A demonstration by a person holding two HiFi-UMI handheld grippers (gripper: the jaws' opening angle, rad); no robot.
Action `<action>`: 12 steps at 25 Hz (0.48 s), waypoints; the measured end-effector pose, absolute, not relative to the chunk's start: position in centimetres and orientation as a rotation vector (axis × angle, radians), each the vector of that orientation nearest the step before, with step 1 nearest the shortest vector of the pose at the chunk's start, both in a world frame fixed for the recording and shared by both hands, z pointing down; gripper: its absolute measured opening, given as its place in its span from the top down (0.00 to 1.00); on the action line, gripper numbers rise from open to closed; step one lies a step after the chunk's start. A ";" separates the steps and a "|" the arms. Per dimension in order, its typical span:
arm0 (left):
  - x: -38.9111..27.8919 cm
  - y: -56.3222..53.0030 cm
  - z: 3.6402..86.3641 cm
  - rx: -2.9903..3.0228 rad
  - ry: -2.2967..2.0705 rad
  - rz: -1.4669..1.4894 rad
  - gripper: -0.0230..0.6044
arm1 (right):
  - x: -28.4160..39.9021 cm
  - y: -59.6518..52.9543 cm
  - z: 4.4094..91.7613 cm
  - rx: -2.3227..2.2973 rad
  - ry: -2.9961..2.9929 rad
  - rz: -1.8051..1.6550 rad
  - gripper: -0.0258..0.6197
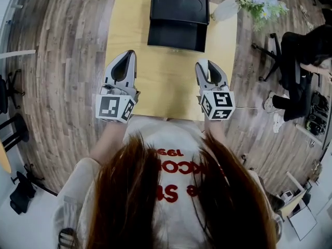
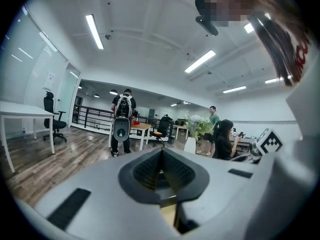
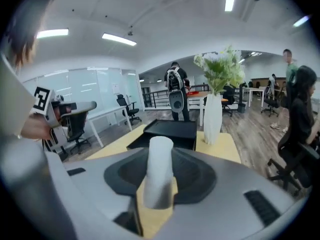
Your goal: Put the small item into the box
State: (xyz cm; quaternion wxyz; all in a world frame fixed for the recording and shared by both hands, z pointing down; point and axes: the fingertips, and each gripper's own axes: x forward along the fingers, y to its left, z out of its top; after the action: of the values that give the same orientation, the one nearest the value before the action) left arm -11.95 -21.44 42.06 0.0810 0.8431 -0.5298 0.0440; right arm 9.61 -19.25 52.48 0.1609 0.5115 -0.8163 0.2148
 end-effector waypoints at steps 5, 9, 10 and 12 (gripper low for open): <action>-11.8 -22.6 38.9 2.577 -1.628 0.050 0.95 | 10.5 -21.6 45.1 1.596 -2.496 0.526 0.74; -11.5 -23.0 36.5 2.625 -1.649 -0.009 0.95 | 11.3 -22.0 39.6 1.694 -2.627 0.450 0.74; -11.4 -23.0 36.1 2.634 -1.652 -0.020 0.95 | 11.5 -22.0 38.4 1.718 -2.663 0.449 0.74; -11.2 -23.0 35.4 2.645 -1.660 -0.035 0.95 | 11.9 -21.8 36.4 1.745 -2.723 0.428 0.74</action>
State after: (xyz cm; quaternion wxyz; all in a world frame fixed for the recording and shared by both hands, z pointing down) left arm -11.23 -23.04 35.44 0.0094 0.8470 -0.5314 -0.0112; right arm 11.86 -21.80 36.45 -0.0603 0.5340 -0.8331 0.1309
